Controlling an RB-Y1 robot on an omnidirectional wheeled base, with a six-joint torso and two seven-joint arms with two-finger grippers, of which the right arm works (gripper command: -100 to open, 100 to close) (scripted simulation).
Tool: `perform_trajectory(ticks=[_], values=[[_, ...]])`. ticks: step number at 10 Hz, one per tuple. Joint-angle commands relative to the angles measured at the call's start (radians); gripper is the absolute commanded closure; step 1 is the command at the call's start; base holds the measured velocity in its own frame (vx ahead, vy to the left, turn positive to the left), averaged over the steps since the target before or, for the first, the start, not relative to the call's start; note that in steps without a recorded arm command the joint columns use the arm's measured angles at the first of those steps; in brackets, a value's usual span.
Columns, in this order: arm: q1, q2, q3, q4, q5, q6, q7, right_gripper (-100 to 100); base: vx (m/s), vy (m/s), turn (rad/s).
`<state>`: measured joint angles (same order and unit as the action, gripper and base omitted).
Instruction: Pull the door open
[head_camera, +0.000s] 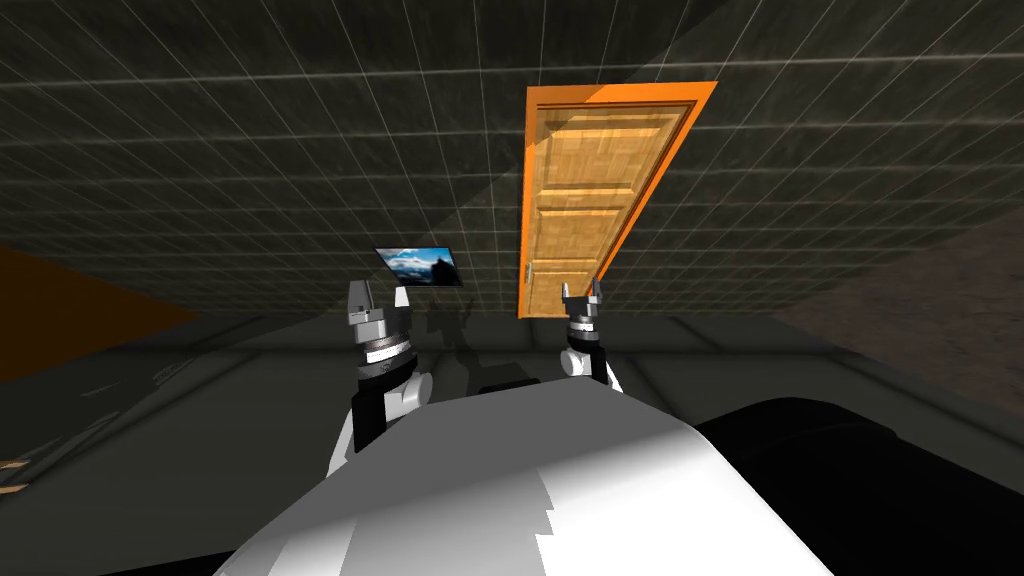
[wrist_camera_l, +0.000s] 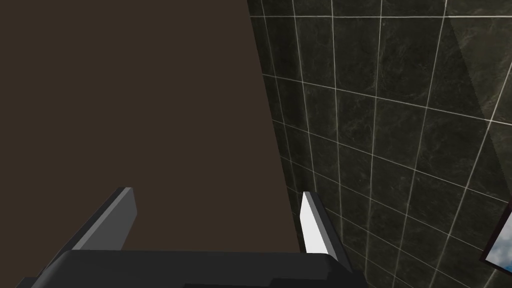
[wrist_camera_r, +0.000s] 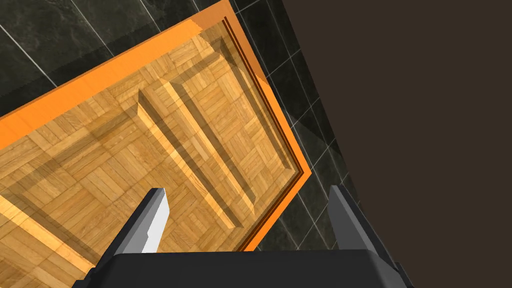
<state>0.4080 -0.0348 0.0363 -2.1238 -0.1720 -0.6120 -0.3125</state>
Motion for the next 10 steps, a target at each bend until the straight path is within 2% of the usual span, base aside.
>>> perform_trajectory(ticks=[1, 10], values=[[-0.012, -0.008, 0.005, 0.041, -0.024, -0.011, -0.023, -100, 0.087, -0.022, 0.070], [-0.064, -0.052, 0.036, 0.256, -0.175, -0.066, -0.161, -100, 0.099, -0.027, 0.085]])
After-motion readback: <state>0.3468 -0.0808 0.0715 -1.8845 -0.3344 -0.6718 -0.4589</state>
